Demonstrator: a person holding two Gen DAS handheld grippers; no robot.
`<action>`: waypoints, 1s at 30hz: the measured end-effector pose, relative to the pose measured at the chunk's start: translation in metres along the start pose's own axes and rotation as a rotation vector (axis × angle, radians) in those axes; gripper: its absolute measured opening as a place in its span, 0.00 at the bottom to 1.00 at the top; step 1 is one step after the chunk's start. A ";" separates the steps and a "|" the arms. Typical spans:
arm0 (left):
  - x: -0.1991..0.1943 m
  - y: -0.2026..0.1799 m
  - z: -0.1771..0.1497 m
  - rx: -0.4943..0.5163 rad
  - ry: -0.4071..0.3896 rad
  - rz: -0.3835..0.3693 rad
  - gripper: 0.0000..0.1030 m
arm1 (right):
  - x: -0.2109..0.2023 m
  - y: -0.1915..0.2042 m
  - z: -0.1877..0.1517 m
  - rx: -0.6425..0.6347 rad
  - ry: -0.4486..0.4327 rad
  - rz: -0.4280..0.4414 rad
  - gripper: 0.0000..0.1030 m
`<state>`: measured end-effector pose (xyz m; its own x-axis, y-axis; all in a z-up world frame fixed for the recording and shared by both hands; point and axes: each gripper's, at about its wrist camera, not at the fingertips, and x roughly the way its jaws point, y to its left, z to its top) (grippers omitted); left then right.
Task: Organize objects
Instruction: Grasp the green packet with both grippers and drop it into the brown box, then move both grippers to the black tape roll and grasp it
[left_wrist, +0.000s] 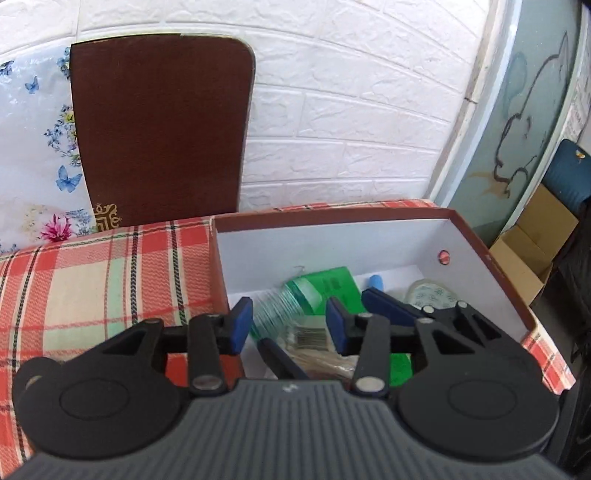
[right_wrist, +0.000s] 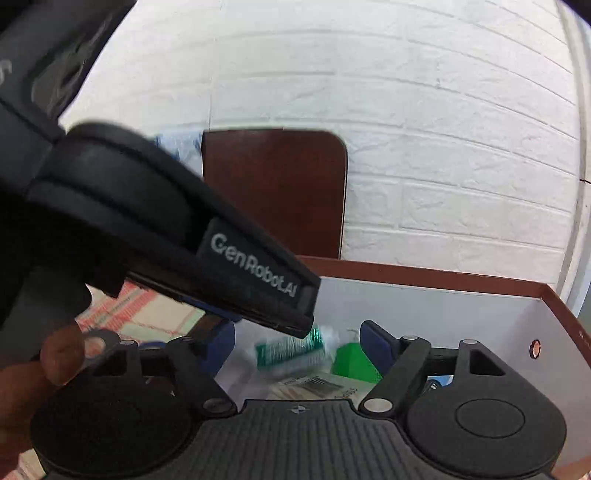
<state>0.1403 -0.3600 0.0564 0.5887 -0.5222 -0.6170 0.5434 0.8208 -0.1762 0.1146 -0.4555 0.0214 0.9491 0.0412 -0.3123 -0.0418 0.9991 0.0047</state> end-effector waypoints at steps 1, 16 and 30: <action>-0.005 -0.001 -0.003 0.008 -0.012 0.001 0.47 | -0.005 0.000 -0.002 0.007 -0.009 0.000 0.73; -0.115 0.135 -0.085 -0.256 -0.098 0.296 0.52 | -0.083 0.082 -0.008 -0.064 -0.052 0.261 0.73; -0.111 0.239 -0.189 -0.279 -0.161 0.613 0.61 | 0.070 0.197 -0.036 -0.283 0.226 0.200 0.76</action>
<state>0.0918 -0.0617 -0.0625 0.8337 0.0448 -0.5505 -0.0773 0.9964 -0.0360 0.1615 -0.2558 -0.0342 0.8224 0.2001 -0.5325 -0.3328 0.9284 -0.1651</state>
